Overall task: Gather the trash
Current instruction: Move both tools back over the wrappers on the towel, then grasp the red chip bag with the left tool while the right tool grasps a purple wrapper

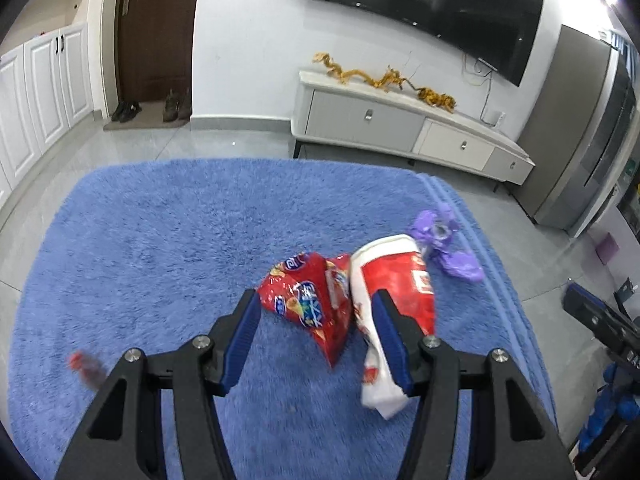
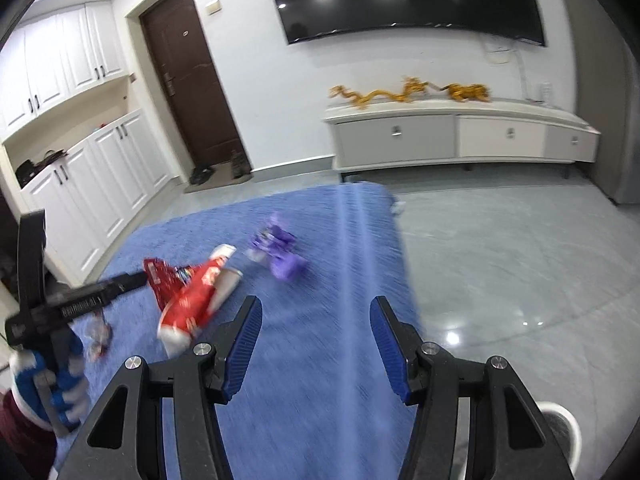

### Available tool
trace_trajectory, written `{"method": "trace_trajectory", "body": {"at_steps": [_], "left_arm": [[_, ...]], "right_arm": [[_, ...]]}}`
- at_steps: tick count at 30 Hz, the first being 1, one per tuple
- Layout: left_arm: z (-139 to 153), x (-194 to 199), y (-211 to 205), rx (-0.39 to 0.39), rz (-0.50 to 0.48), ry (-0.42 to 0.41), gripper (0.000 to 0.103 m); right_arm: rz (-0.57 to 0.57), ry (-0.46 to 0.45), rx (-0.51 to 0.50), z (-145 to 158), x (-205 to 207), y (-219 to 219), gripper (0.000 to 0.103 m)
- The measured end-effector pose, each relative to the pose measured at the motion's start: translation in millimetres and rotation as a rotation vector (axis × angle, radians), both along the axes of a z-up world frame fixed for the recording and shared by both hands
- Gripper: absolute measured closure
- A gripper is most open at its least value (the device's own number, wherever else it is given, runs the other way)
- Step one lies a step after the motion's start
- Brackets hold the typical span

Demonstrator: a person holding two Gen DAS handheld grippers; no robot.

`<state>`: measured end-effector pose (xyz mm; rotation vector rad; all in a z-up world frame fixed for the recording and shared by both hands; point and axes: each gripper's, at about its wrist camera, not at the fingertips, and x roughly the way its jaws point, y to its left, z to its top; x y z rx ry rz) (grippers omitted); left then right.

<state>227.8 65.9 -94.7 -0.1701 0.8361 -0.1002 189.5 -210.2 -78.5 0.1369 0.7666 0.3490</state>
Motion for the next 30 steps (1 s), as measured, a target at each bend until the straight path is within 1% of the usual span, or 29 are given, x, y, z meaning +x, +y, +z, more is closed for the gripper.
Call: {"method": "trace_trajectory", "body": {"at_steps": [2, 6, 8, 11, 13, 14, 15, 16, 18, 20, 21, 25, 30], "left_arm": [[-7.7, 11.4, -0.2, -0.010, 0.001, 0.017, 0.047], [-21.4, 28.9, 0.8, -0.029, -0.001, 0.047, 0.049], [-28.1, 33.4, 0.2, -0.045, -0.003, 0.065, 0.054], [-33.9, 36.6, 0.9, -0.057, -0.015, 0.069, 0.066], [-34.4, 36.2, 1.9, -0.077, -0.027, 0.068, 0.078], [-34.3, 36.4, 3.1, -0.087, -0.031, 0.069, 0.082], [-33.7, 36.0, 3.8, -0.092, -0.033, 0.069, 0.088], [-32.3, 35.2, 4.4, -0.092, -0.035, 0.066, 0.091], [-28.4, 30.7, 4.6, -0.080, -0.039, 0.056, 0.093], [-21.9, 23.2, 5.2, -0.068, -0.039, 0.042, 0.094], [-18.7, 20.0, 5.7, -0.064, -0.039, 0.034, 0.094], [1.3, -1.3, 10.4, -0.051, -0.036, -0.009, 0.095], [27.2, -31.7, 13.5, -0.037, -0.035, -0.055, 0.095]], "right_arm": [[0.019, 0.012, 0.004, -9.5, 26.3, 18.1, 0.049], [0.035, 0.043, 0.026, -24.4, 65.2, 38.7, 0.047], [0.039, 0.051, 0.030, -30.1, 77.8, 46.7, 0.047], [0.038, 0.079, 0.055, -41.0, 96.9, 54.6, 0.047], [0.033, 0.099, 0.078, -46.6, 104.7, 56.6, 0.047], [0.036, 0.109, 0.095, -49.4, 107.9, 57.2, 0.047], [0.040, 0.119, 0.108, -51.1, 108.7, 55.1, 0.048], [0.043, 0.126, 0.120, -53.1, 109.8, 55.0, 0.056], [0.046, 0.133, 0.136, -53.4, 110.0, 52.0, 0.070], [0.040, 0.124, 0.143, -49.1, 104.7, 49.7, 0.079], [0.041, 0.117, 0.141, -45.8, 101.3, 49.4, 0.087], [0.049, 0.078, 0.127, -27.1, 76.8, 45.1, 0.088], [0.072, 0.022, 0.131, 1.4, 35.2, 39.1, 0.089]]}}
